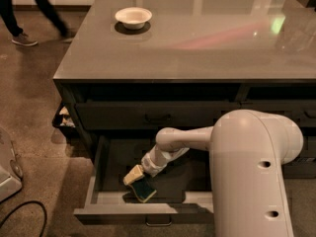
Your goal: Place sponge into middle drawer
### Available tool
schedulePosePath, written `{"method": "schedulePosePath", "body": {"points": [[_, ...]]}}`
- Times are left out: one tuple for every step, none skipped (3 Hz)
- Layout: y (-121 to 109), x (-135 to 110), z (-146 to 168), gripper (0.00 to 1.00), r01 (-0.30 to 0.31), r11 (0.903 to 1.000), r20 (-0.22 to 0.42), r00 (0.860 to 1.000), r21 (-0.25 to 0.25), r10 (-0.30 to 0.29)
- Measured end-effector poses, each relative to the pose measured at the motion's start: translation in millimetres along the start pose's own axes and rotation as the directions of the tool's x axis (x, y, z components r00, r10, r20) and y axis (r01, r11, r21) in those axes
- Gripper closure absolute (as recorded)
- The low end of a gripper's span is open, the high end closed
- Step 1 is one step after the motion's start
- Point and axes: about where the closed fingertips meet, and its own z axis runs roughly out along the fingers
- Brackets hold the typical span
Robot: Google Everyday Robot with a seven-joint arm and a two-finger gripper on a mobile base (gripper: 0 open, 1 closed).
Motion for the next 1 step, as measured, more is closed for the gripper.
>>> {"method": "schedulePosePath", "body": {"points": [[0.0, 0.0, 0.0, 0.00, 0.000, 1.0000, 0.000, 1.000, 0.000, 0.000]]}}
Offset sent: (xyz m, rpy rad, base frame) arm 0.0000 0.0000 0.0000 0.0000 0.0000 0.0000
